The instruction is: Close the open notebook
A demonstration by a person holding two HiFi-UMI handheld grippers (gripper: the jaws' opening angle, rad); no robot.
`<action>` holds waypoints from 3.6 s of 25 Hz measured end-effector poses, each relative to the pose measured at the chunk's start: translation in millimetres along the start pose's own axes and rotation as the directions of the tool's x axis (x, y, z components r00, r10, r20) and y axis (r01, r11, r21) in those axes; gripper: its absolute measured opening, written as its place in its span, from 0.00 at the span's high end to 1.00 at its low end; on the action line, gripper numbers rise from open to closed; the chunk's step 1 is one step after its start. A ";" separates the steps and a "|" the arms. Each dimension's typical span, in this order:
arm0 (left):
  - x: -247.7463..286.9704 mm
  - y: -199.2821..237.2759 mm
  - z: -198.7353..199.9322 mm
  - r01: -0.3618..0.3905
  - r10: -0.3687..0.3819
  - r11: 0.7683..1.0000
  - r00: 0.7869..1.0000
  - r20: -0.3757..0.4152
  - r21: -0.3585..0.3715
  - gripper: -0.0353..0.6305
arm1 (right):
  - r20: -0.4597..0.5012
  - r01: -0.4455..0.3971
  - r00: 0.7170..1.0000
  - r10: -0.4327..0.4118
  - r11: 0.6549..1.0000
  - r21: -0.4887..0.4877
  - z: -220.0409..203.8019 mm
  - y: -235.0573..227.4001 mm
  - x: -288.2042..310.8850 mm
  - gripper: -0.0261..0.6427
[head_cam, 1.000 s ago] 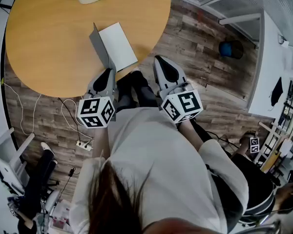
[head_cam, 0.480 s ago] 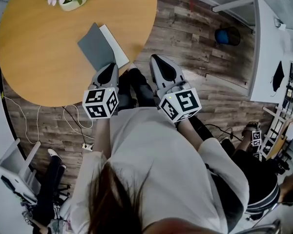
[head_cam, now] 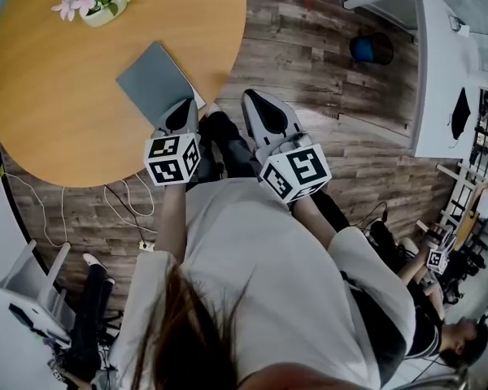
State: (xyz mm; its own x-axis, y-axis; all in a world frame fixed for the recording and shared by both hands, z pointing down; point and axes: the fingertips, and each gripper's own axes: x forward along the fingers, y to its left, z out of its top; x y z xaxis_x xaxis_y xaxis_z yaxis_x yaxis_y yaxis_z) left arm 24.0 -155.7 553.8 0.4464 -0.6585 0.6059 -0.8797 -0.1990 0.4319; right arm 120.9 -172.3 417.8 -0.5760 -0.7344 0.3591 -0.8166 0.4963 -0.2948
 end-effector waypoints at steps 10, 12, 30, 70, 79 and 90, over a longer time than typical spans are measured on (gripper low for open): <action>29.8 19.6 -33.0 -0.037 0.038 0.999 0.993 -0.111 0.007 0.92 | -0.015 0.004 1.000 -0.004 1.000 0.007 -4.9 -2.6 4.4 0.96; 35.9 20.2 -43.1 -0.039 0.041 0.999 0.990 -0.137 0.018 0.92 | -0.021 0.000 1.000 0.000 1.000 0.006 -5.9 -2.7 6.7 0.96; 41.8 19.9 -51.4 -0.053 0.058 0.998 0.985 -0.161 0.038 0.92 | -0.024 0.013 1.000 -0.013 1.000 0.008 -7.3 -8.3 2.7 0.96; -63.4 18.6 104.2 -0.106 0.079 0.992 0.950 0.303 0.073 0.92 | 0.037 -0.090 0.995 0.094 0.992 -0.088 33.5 31.1 21.8 0.96; -115.8 40.4 144.9 -0.188 0.144 0.980 0.886 0.441 0.058 0.92 | 0.053 -0.146 0.986 0.156 0.978 -0.149 54.0 51.8 42.4 0.96; -182.1 54.1 174.9 -0.268 0.205 0.963 0.799 0.565 0.029 0.92 | 0.052 -0.200 0.976 0.213 0.961 -0.190 70.1 72.2 61.9 0.96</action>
State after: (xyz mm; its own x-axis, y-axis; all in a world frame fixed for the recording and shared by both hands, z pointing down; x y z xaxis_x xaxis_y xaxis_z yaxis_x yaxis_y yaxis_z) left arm -133.5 -173.5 350.0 0.0836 -0.9772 0.1954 -0.9716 -0.0363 0.2340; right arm 29.0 -214.4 356.8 -0.7338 -0.6351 0.2412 -0.6773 0.7117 -0.1865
